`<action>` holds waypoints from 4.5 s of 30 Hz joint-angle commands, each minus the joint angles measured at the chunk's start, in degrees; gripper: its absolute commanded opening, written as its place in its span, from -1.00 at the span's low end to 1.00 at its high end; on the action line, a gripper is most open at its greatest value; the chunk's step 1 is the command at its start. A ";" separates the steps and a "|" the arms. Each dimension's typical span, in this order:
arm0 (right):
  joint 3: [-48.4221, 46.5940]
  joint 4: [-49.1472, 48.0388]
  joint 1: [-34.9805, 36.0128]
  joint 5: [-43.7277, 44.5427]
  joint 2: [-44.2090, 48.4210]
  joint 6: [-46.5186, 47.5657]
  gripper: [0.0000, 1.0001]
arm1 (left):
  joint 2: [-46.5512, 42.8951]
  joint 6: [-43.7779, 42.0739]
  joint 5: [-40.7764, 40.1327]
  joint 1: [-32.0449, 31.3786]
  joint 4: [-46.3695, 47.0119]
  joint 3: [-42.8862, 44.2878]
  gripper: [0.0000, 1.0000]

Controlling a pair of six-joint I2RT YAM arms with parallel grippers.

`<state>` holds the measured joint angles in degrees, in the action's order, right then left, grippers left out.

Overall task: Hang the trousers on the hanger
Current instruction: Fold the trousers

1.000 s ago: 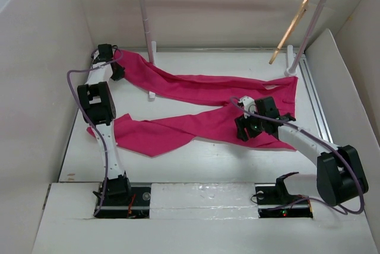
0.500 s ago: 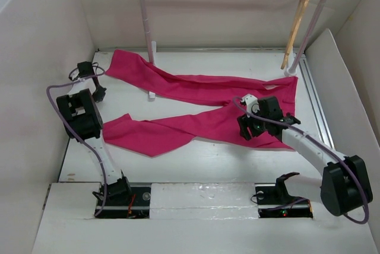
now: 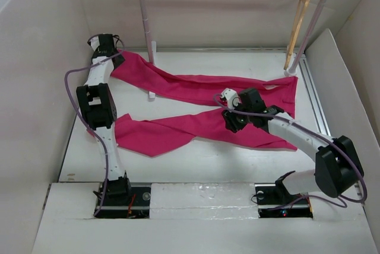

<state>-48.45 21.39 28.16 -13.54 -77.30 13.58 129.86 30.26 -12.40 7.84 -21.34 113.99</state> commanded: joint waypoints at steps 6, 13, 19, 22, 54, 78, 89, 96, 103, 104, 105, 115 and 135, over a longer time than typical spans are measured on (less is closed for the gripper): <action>-8.33 -0.56 4.53 -0.35 -2.16 -1.80 -0.02 | 9.26 -2.40 -2.72 1.57 -6.34 7.29 0.11; -9.99 0.76 4.53 -2.45 -0.05 -3.56 0.00 | 13.49 -5.30 0.18 1.57 -8.37 10.63 -0.24; -13.86 3.83 6.82 -2.02 4.87 -4.09 0.02 | 15.85 -8.55 0.10 3.24 -11.34 12.39 -1.00; -13.61 4.54 6.82 -0.62 6.28 -3.66 0.04 | 14.02 -10.66 -2.18 3.24 -10.66 9.86 -1.00; 5.57 5.50 -8.12 1.15 11.72 -3.39 0.38 | -37.29 -1.71 4.31 7.46 1.22 -39.97 0.09; 1.25 10.69 6.73 -9.57 21.04 0.65 0.06 | -56.92 10.61 6.16 29.96 -6.96 -68.99 0.20; 1.33 12.02 6.73 -5.89 23.33 -0.22 0.06 | -54.88 8.23 20.12 27.07 -0.54 -66.28 -1.00; -0.07 12.54 4.62 -5.80 20.17 0.30 0.06 | -63.06 12.72 18.75 13.27 -9.76 -43.26 -1.00; 1.33 13.94 0.85 -5.71 19.64 2.50 0.06 | -68.95 14.21 13.03 11.23 -10.04 -47.07 -1.00; 1.68 14.12 0.32 -5.71 19.81 2.67 0.06 | -69.65 13.78 10.67 14.80 -9.77 -49.81 -1.00; 2.04 14.38 -0.38 -5.79 19.73 2.94 0.06 | -71.31 13.42 9.86 16.93 -8.90 -52.71 -1.00; 6.08 11.15 -10.93 -11.58 19.47 1.27 0.03 | -74.14 15.97 10.29 31.98 -0.99 -78.31 -1.00; -7.45 7.26 3.65 -13.01 0.84 6.36 0.02 | -72.55 5.26 2.72 25.32 -0.93 -66.87 -0.38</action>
<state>-53.12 29.69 31.22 -26.94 -75.00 18.55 59.29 39.77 -9.65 35.94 -25.52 48.62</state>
